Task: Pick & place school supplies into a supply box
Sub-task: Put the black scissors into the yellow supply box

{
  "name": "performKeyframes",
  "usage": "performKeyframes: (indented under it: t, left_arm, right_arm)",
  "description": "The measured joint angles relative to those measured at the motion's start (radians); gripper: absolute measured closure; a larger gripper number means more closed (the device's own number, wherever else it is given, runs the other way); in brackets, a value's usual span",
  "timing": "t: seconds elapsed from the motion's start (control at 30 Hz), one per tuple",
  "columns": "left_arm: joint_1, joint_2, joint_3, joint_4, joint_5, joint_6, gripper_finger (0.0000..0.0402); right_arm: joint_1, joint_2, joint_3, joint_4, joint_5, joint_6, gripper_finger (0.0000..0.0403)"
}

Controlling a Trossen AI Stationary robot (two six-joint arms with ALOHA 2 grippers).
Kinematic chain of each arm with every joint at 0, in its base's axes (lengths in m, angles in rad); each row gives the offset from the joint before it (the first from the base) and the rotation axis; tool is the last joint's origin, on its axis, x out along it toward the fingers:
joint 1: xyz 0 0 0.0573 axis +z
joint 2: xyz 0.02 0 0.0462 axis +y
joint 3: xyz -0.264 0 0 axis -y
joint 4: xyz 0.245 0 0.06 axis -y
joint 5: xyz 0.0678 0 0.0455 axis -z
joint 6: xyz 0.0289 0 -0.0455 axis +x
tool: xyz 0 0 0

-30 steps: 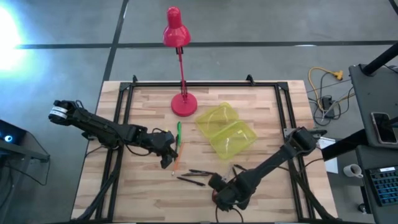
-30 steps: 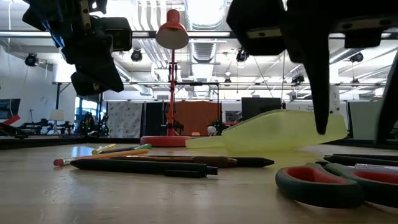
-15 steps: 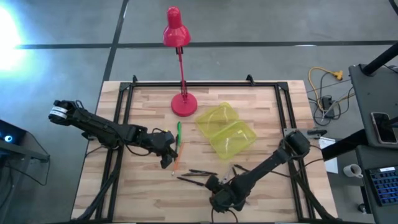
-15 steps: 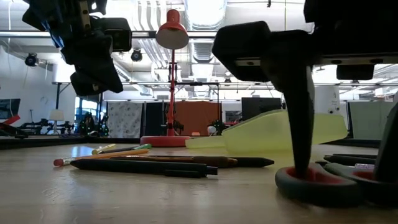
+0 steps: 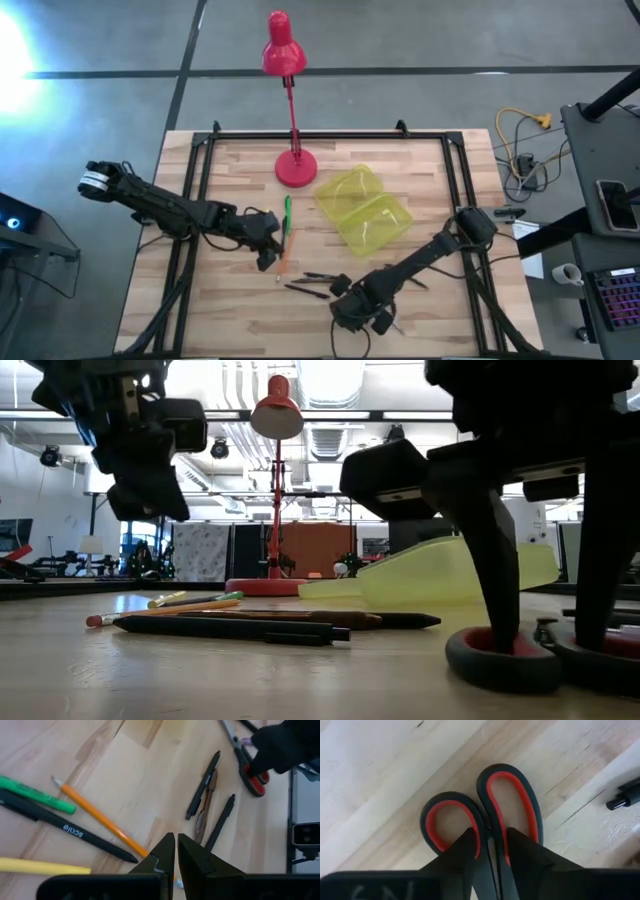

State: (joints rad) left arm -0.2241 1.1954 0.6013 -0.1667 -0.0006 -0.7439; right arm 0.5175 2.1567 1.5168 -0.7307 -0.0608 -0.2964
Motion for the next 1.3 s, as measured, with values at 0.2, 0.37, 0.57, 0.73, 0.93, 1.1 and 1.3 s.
performKeyframes:
  t: [0.2, 0.37, 0.57, 0.73, 0.93, 1.1, 1.3]
  left_arm:
    - [0.000, 0.000, -0.021, 0.004, 0.000, -0.018, 0.0396]
    - [0.000, 0.000, -0.014, 0.008, 0.000, -0.018, 0.0396]
    - [0.000, 0.000, -0.013, 0.014, -0.001, -0.017, 0.0396]
    - [0.000, 0.000, -0.013, 0.032, -0.001, 0.006, 0.0396]
    - [0.000, 0.000, -0.013, 0.036, -0.002, 0.030, 0.0396]
    - [0.000, 0.000, -0.013, 0.036, -0.002, 0.042, 0.0396]
    - [0.000, 0.000, -0.014, 0.036, -0.002, 0.053, 0.0396]
  right_arm:
    - [-0.001, -0.001, -0.020, -0.006, 0.014, -0.018, 0.0331]
    - [0.000, -0.013, -0.009, -0.029, 0.060, -0.015, 0.0330]
    - [-0.004, -0.026, 0.043, -0.111, 0.144, -0.005, 0.0331]
    - [-0.003, -0.032, 0.109, -0.246, 0.179, 0.009, 0.0331]
    - [-0.003, -0.034, 0.207, -0.324, 0.173, 0.109, 0.0332]
    - [0.000, -0.034, 0.300, -0.420, 0.175, 0.225, 0.0332]
    - [-0.001, -0.035, 0.432, -0.547, 0.246, 0.375, 0.0332]
